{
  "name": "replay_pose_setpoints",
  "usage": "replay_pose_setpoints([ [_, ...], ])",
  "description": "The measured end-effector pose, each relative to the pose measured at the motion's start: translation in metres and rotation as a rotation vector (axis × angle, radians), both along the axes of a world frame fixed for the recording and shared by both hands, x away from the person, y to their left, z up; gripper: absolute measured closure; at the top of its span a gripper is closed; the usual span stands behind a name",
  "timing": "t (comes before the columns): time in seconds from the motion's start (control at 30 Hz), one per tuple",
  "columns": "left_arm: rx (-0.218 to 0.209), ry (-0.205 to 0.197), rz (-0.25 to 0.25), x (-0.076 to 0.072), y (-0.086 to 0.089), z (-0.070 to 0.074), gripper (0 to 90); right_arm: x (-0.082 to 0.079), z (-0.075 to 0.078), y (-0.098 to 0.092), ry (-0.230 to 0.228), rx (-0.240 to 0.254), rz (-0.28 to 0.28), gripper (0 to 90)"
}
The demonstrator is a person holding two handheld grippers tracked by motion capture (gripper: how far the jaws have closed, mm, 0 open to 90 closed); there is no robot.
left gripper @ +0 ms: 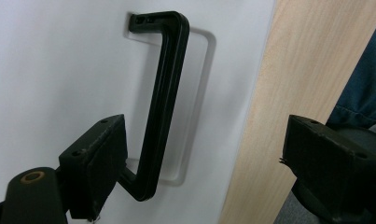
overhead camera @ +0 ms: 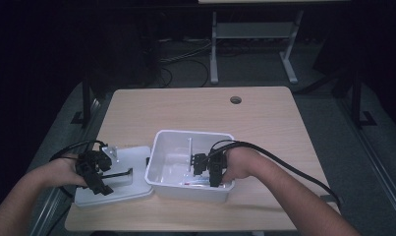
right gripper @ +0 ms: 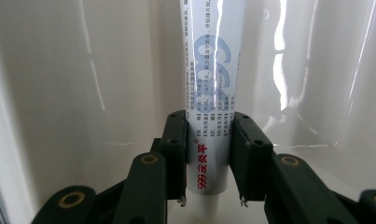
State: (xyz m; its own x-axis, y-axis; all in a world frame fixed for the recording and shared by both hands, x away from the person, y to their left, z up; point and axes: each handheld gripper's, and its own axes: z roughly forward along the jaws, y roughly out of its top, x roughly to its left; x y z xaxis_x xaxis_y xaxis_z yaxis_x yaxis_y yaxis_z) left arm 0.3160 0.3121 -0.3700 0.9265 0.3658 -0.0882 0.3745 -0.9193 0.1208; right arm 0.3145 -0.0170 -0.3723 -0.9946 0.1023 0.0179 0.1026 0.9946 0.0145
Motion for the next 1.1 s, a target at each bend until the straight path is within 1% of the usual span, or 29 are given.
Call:
replay_pose_setpoints([
  [0.1, -0.003, -0.001, 0.0, 0.0002, 0.0, 0.0005, 13.6, 0.0011, -0.0002, -0.0014, 0.006, 0.006, -0.004, 68.0],
  [0.2, -0.002, -0.001, 0.0, 0.0006, -0.0003, 0.0004, 13.5, 0.0029, -0.0007, -0.0019, 0.0, 0.014, 0.006, 68.0],
  [0.27, -0.003, -0.001, -0.001, 0.0008, -0.0009, 0.0003, 13.5, 0.0035, -0.0007, -0.0023, 0.007, 0.011, -0.01, 68.0],
  [0.33, -0.004, 0.0, -0.001, 0.0009, -0.0013, 0.0001, 13.6, 0.0046, -0.0011, -0.0029, 0.011, 0.018, -0.014, 68.0],
  [0.37, -0.004, -0.001, -0.001, 0.001, -0.0014, 0.0002, 13.5, 0.0057, -0.0015, -0.003, 0.004, 0.021, -0.006, 68.0],
  [0.5, -0.005, -0.001, 0.001, 0.0013, -0.0008, 0.0006, 13.6, 0.0056, -0.0016, -0.0029, 0.006, 0.024, -0.006, 68.0],
  [0.57, -0.005, -0.001, 0.001, 0.0012, -0.0006, 0.0005, 13.6, 0.0045, -0.0013, -0.0028, 0.008, 0.018, -0.013, 68.0],
  [0.87, -0.007, 0.001, 0.003, 0.0013, -0.0001, -0.0003, 13.6, 0.0047, -0.0045, -0.001, 0.011, 0.012, -0.005, 67.8],
  [0.93, -0.006, 0.003, 0.0, 0.0015, 0.0, -0.0007, 13.6, 0.0049, -0.0049, -0.0009, 0.018, 0.008, -0.016, 67.7],
  [1.1, -0.009, 0.004, 0.001, 0.0017, 0.0001, -0.0005, 13.6, 0.0052, -0.0056, -0.0004, 0.019, 0.004, -0.015, 67.6],
])
